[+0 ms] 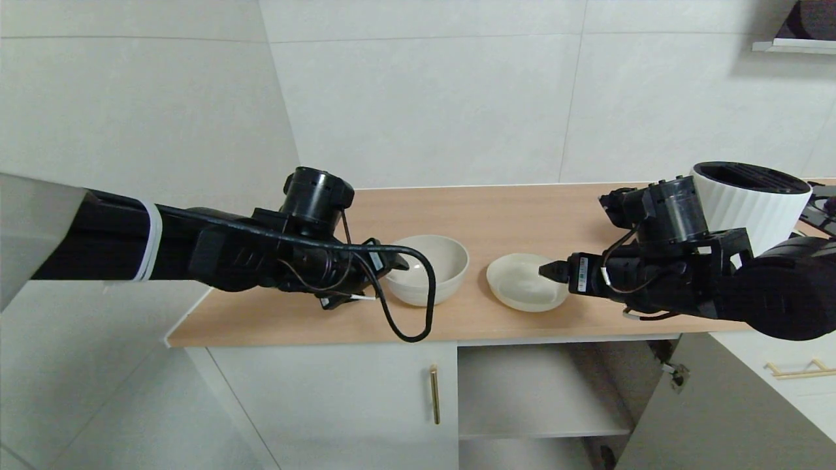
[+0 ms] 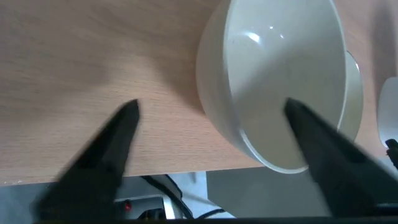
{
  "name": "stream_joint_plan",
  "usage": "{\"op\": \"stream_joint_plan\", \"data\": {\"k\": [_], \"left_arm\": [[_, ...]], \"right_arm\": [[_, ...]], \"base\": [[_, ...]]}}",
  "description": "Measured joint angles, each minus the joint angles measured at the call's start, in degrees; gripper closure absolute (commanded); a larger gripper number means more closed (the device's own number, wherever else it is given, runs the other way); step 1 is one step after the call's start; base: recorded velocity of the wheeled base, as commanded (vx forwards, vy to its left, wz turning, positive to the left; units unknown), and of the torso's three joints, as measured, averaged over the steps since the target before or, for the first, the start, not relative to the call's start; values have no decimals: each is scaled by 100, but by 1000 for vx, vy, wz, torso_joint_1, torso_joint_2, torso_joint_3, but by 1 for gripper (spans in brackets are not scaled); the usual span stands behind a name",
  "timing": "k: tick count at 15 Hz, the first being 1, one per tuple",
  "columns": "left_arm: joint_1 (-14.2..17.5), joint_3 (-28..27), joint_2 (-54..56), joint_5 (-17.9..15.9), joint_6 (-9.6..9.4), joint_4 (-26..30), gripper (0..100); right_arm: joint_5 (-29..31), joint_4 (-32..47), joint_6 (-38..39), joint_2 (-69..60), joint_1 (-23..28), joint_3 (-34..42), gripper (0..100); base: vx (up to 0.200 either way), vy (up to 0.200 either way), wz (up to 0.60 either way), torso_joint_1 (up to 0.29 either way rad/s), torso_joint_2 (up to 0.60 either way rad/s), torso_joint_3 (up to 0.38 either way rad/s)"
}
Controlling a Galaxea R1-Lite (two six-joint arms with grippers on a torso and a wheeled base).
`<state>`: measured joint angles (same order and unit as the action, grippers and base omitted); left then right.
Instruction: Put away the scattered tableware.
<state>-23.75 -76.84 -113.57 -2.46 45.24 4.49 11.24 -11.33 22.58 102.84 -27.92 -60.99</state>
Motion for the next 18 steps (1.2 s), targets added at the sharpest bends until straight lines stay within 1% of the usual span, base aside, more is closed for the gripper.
{"op": "stream_joint_plan", "data": {"k": [10,12,14,16,18], "left_arm": [[2,-20,56,-10,2,11,100],[0,43,172,-43,-13,20,100],[0,90,268,-44,-17,20,100],[2,112,312,-44,-24,22,100],[2,123,334,-43,-27,20,100]], "right_arm": [[46,0,-6,61,0,-17,0],[424,-55,-9,221,0,-55,0],[773,-457,-16,452,-2,-102,0],[984,-742,-24,703,0,-144,0],[1098,-774,-27,898,2,-210,0]], "base": [[0,0,0,0,0,0],[0,0,0,0,0,0],[0,0,0,0,0,0],[0,0,0,0,0,0],[0,0,0,0,0,0]]}}
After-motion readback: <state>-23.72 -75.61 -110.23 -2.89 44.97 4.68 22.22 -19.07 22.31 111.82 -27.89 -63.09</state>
